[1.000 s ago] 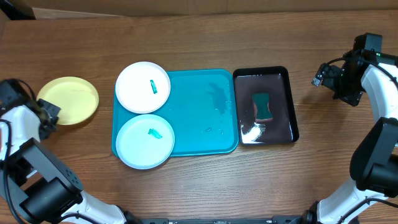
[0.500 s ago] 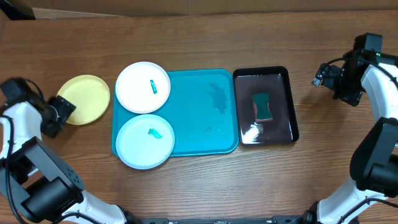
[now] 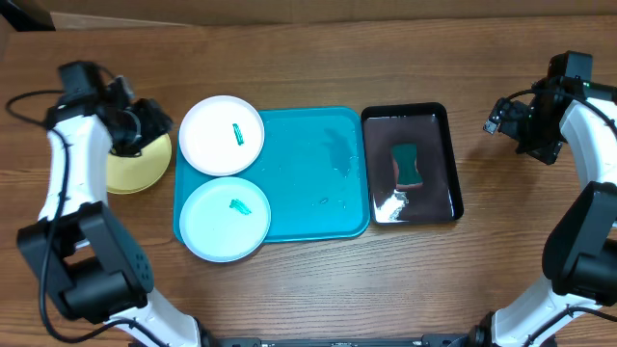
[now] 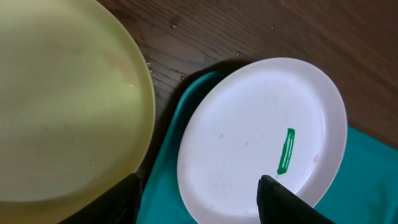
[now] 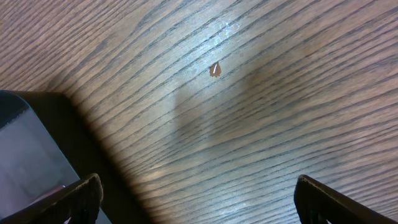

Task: Clean dirty plates on tray and stack at the side
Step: 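Move the left gripper to the pink-white plate rim and grasp it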

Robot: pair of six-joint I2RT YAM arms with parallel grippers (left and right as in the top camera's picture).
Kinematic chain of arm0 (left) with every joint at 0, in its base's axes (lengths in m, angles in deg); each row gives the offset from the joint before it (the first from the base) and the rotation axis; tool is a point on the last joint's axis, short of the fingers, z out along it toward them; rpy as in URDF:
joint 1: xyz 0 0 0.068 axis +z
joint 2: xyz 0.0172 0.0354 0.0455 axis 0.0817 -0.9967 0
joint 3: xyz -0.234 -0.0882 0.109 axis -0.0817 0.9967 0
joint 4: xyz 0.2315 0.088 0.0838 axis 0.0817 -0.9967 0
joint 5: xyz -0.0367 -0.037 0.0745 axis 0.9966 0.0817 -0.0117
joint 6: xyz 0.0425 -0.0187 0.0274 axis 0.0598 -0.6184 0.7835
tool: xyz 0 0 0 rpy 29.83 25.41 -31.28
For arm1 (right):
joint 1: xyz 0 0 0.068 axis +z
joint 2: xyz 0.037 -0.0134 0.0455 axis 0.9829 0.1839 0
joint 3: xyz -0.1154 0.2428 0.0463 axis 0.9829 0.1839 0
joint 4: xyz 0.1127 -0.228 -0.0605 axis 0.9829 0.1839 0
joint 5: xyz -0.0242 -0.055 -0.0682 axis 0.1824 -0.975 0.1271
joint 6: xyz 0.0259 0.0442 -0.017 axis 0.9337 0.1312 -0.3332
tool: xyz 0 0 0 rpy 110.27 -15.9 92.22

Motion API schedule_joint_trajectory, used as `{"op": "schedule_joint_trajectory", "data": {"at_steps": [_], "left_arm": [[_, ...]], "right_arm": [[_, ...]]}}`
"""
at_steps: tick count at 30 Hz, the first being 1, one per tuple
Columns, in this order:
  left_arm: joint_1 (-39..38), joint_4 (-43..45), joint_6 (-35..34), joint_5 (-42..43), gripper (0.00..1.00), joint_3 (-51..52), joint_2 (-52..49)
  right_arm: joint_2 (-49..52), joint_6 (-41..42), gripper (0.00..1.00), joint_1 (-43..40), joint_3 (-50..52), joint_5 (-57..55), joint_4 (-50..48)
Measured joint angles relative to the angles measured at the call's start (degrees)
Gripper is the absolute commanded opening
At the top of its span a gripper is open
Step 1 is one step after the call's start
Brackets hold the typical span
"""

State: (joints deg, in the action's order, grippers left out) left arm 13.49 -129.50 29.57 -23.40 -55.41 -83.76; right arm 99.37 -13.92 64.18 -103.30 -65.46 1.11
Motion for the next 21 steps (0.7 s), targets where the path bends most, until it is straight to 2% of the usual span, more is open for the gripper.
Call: {"op": "schedule_joint_trajectory", "data": {"at_steps": [5,9,18,21], "left_arm": [[-2.4,2.0,1.2,-3.8,0.52,0.0,-3.8],[-2.8,3.0,1.5,-4.7,0.47,0.0,-7.5],[-2.8,3.8,2.3,-2.3,0.13,0.0,-10.9],[-3.1,3.7,2.4,-0.9,0.06,0.0,-10.9]], "right_arm": [[0.0,0.0,1.00,0.0,0.0,0.0,0.0],[0.0,0.0,1.00,0.0,0.0,0.0,0.0],[0.0,0.0,1.00,0.0,0.0,0.0,0.0],[0.0,0.0,1.00,0.0,0.0,0.0,0.0]]}}
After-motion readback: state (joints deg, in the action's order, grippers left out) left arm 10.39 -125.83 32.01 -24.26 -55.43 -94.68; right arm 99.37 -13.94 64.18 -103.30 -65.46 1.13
